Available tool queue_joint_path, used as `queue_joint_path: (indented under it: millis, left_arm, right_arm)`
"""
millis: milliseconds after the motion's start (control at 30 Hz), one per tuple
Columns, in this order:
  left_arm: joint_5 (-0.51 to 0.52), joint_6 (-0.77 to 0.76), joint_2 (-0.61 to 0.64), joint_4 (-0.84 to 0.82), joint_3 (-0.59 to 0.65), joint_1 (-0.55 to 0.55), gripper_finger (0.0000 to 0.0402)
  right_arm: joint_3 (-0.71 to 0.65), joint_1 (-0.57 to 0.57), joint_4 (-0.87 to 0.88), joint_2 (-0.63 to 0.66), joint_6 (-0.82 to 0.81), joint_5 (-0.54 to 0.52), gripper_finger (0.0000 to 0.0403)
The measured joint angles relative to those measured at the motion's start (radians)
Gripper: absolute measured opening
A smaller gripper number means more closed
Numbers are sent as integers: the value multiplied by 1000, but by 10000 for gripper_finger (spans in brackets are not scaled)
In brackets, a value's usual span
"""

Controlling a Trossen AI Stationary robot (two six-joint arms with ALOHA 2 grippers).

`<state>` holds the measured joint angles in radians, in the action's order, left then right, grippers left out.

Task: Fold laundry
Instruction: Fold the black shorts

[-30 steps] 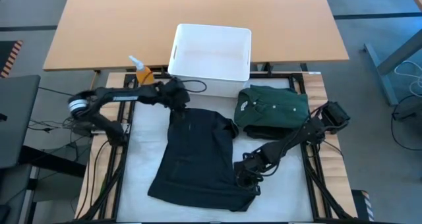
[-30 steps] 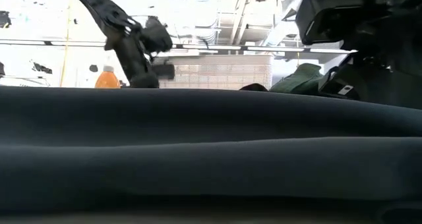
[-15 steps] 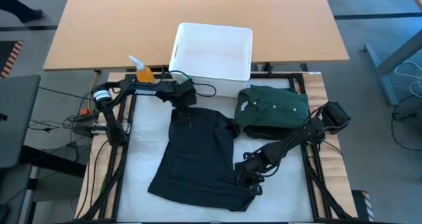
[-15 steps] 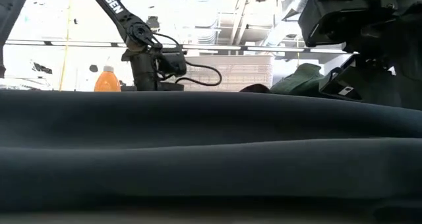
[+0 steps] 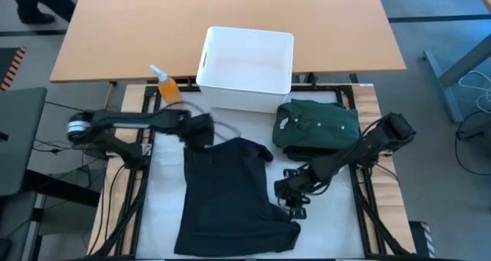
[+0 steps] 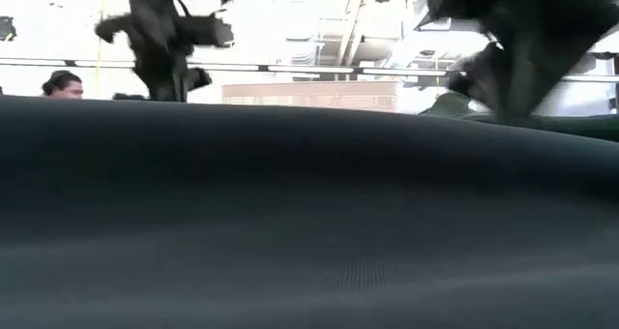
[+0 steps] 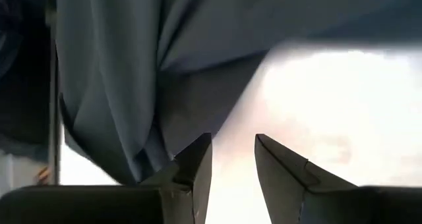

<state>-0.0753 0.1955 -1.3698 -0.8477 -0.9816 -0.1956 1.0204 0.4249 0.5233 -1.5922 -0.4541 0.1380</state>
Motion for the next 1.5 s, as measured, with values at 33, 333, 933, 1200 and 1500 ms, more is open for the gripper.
queue_joint_path:
  millis: [33, 333, 933, 1200, 1500]
  left_arm:
    - [0, -24, 45, 1, 2, 39, 1]
    - [175, -245, 229, 25, 7, 334, 0]
    - [183, -454, 192, -230, 6, 463, 0]
    - [179, -550, 192, -269, 6, 526, 0]
    - [133, -546, 151, -153, 5, 556, 0]
  right_arm:
    - [0, -5, -3, 23, 20, -38, 141]
    - [-1, -148, -356, 117, 302, -436, 129]
    - [3, -301, -138, -235, 199, -328, 14]
    - [-7, -57, 200, -68, -23, -280, 59]
    - [-4, -27, -55, 135, 77, -477, 71]
